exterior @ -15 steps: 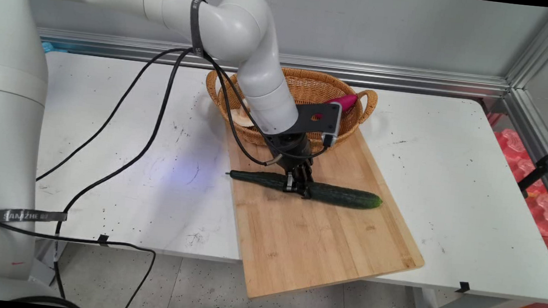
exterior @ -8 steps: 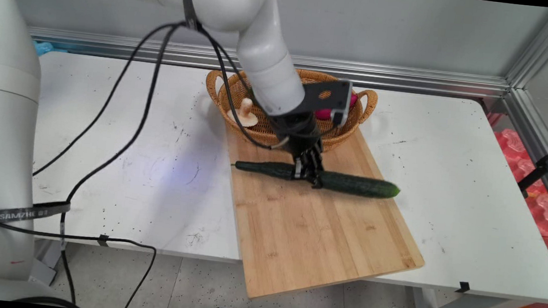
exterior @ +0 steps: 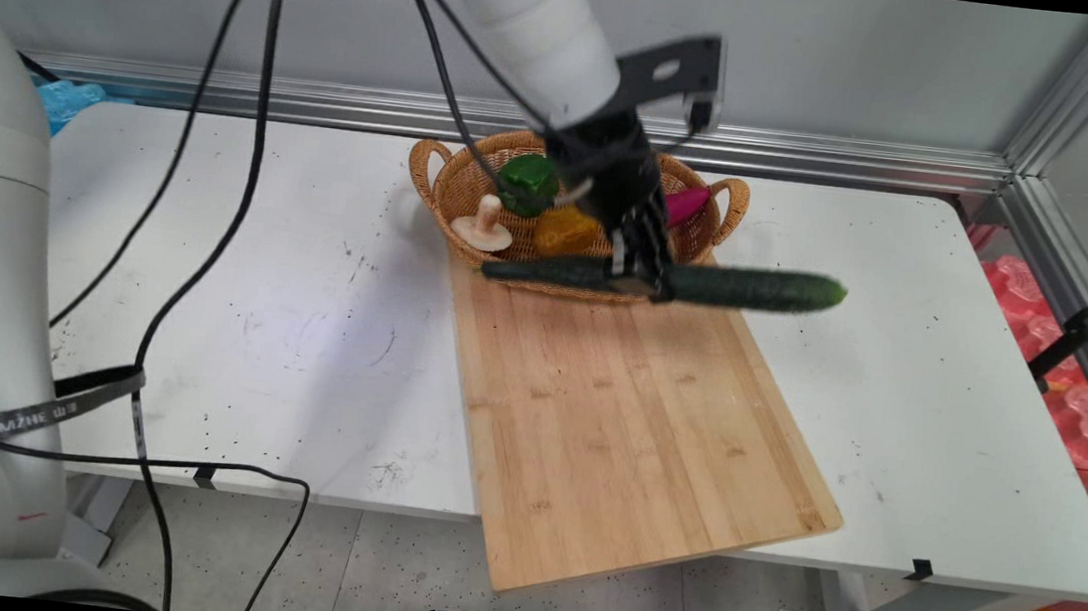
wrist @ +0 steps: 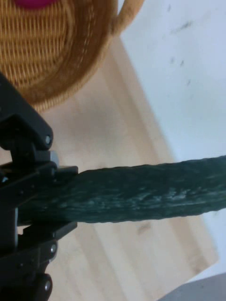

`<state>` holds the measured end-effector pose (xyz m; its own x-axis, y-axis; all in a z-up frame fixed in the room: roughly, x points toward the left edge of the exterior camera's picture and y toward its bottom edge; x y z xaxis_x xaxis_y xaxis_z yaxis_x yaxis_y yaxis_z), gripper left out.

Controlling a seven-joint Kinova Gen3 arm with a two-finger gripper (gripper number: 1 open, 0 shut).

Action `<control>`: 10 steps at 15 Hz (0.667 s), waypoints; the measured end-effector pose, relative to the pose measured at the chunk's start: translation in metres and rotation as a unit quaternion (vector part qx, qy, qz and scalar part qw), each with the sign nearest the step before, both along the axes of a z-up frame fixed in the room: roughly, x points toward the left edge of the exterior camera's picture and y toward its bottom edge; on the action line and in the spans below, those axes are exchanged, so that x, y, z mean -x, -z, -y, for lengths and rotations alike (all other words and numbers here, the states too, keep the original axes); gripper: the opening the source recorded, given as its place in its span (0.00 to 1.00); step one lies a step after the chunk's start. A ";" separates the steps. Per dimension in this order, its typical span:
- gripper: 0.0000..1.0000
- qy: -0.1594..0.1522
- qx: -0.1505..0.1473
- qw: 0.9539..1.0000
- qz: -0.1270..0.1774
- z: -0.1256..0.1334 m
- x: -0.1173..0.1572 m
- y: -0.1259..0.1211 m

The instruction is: Place the picked object in the vegetable basket

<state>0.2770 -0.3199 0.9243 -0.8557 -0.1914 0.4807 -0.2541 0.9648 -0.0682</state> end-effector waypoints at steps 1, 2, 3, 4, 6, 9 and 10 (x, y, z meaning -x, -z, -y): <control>0.00 -0.004 0.006 1.000 -0.002 0.004 -0.003 -0.008; 0.00 -0.008 0.012 1.000 -0.002 0.008 -0.006 -0.016; 0.00 -0.011 0.016 1.000 -0.003 0.011 -0.008 -0.020; 0.00 -0.016 0.023 1.000 -0.002 0.016 -0.012 -0.027; 0.00 -0.025 0.035 0.999 0.001 0.028 -0.020 -0.038; 0.00 -0.035 0.049 0.998 0.007 0.045 -0.028 -0.047; 0.00 -0.038 0.054 0.998 0.011 0.051 -0.031 -0.049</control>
